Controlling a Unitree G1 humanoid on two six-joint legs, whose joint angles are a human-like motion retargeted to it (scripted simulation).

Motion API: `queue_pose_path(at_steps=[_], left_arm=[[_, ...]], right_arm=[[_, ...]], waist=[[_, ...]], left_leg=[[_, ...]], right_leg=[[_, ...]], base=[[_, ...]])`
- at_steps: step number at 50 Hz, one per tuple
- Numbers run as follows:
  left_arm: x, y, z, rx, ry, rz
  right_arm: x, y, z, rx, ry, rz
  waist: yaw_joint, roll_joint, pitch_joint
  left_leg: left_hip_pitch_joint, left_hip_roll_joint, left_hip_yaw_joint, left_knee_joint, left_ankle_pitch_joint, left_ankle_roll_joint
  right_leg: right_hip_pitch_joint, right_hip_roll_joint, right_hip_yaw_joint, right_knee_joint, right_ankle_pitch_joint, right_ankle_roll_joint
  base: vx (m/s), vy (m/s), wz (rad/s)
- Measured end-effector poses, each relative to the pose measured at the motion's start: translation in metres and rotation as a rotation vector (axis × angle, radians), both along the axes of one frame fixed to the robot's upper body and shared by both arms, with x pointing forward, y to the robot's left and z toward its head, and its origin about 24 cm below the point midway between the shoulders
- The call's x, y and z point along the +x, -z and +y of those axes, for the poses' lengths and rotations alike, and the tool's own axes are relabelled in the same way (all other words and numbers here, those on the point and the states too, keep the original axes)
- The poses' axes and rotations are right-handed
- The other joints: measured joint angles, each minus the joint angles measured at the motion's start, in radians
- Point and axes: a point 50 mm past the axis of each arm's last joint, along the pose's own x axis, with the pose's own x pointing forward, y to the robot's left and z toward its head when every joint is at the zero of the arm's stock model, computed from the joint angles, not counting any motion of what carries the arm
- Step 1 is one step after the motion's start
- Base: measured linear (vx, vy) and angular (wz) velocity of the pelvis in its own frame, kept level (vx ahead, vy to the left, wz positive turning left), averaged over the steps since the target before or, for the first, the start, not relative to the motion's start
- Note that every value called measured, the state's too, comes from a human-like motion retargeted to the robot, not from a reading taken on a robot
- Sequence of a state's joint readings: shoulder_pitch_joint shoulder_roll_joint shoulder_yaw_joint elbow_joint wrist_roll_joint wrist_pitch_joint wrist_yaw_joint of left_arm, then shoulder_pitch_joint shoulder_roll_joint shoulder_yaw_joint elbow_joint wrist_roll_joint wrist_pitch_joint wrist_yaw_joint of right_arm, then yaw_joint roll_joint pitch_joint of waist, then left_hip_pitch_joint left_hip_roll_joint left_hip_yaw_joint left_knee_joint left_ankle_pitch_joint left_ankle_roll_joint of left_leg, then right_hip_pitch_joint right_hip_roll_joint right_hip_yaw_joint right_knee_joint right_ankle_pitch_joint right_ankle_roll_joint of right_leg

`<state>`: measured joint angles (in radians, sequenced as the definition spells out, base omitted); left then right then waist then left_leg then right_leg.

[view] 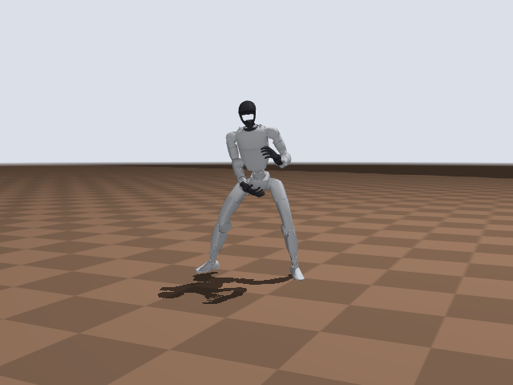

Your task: Kungfu

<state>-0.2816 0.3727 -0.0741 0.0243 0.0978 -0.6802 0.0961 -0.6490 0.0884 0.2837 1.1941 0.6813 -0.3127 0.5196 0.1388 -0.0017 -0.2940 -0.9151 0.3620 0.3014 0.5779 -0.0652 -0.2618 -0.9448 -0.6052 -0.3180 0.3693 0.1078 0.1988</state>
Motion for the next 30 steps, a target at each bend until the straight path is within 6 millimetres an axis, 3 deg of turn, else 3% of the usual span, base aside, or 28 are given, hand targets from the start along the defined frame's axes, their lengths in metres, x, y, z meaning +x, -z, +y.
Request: queue_pose_path(at_steps=[2,4,7,9,10,11,14,17,20,25,30], left_arm=[[-0.004,0.040,0.029,-0.067,-0.131,0.196],[-0.015,0.092,0.056,-0.157,-0.280,0.446],[-0.052,0.178,0.080,-0.359,-0.488,0.837],[-0.079,0.234,0.076,-0.618,-0.586,1.079],[-0.091,0.260,0.064,-0.801,-0.605,1.196],[-0.097,0.279,0.059,-1.024,-0.537,1.269],[-0.098,0.302,0.047,-1.586,-0.295,1.242],[-0.084,0.301,0.035,-1.950,-0.200,1.048],[-0.046,0.285,0.011,-2.099,-0.141,0.929],[-0.004,0.256,-0.009,-1.999,0.154,0.944],[0.018,0.239,-0.018,-1.871,0.234,1.021]], right_arm=[[0.019,-0.044,-0.003,-0.021,-0.040,-0.199],[0.032,-0.102,-0.013,-0.045,-0.043,-0.431],[0.025,-0.205,-0.044,-0.093,0.048,-0.827],[0.002,-0.271,-0.077,-0.146,0.186,-1.090],[-0.016,-0.301,-0.096,-0.183,0.266,-1.222],[-0.038,-0.331,-0.123,-0.191,0.391,-1.352],[-0.122,-0.391,-0.186,-0.186,0.703,-1.728],[-0.203,-0.413,-0.217,-0.343,0.935,-2.078],[-0.253,-0.417,-0.219,-0.689,1.068,-2.224],[-0.271,-0.397,-0.198,-0.992,1.302,-2.345],[-0.261,-0.388,-0.192,-1.109,1.376,-2.359]], waist=[[-0.065,0.004,-0.033],[-0.119,-0.007,-0.066],[-0.181,-0.026,-0.104],[-0.251,-0.017,-0.162],[-0.307,-0.010,-0.204],[-0.346,0.015,-0.217],[-0.448,0.080,-0.226],[-0.528,0.113,-0.223],[-0.557,0.122,-0.197],[-0.573,0.127,-0.164],[-0.585,0.126,-0.161]], left_leg=[[0.045,-0.040,0.027,-0.076,0.034,0.000],[0.118,-0.081,0.063,-0.169,0.071,0.000],[0.267,-0.113,0.118,-0.325,0.120,0.000],[0.323,-0.148,0.129,-0.430,0.147,0.000],[0.331,-0.194,0.123,-0.490,0.170,0.000],[0.323,-0.186,0.104,-0.512,0.184,0.000],[0.267,-0.148,0.074,-0.547,0.212,0.000],[0.216,-0.120,0.068,-0.564,0.236,0.000],[0.210,-0.114,0.092,-0.582,0.250,0.000],[0.237,-0.099,0.113,-0.577,0.246,0.000],[0.259,-0.149,0.112,-0.585,0.223,0.000]], right_leg=[[-0.076,-0.011,0.078,0.053,-0.011,0.005],[-0.160,-0.007,0.184,0.127,-0.050,0.016],[-0.227,0.020,0.253,0.229,-0.115,0.022],[-0.277,0.021,0.271,0.297,-0.163,0.025],[-0.312,-0.007,0.289,0.320,-0.181,0.037],[-0.325,-0.004,0.271,0.367,-0.221,0.040],[-0.351,0.006,0.213,0.471,-0.303,0.043],[-0.377,-0.001,0.175,0.551,-0.369,0.033],[-0.409,-0.003,0.179,0.613,-0.420,0.012],[-0.429,0.035,0.209,0.635,-0.443,-0.011],[-0.466,0.017,0.277,0.631,-0.417,-0.002]], base=[[-0.28,-0.48,0.05],[-0.08,-0.28,-0.23],[-0.03,-0.67,-0.81],[0.06,-0.70,0.24],[0.07,-0.77,1.24],[0.01,-0.92,1.18],[-0.17,-0.90,0.93],[-0.38,-0.68,0.97],[-0.39,-0.20,0.47],[-0.11,0.06,-0.39],[-0.01,0.22,-0.28]])
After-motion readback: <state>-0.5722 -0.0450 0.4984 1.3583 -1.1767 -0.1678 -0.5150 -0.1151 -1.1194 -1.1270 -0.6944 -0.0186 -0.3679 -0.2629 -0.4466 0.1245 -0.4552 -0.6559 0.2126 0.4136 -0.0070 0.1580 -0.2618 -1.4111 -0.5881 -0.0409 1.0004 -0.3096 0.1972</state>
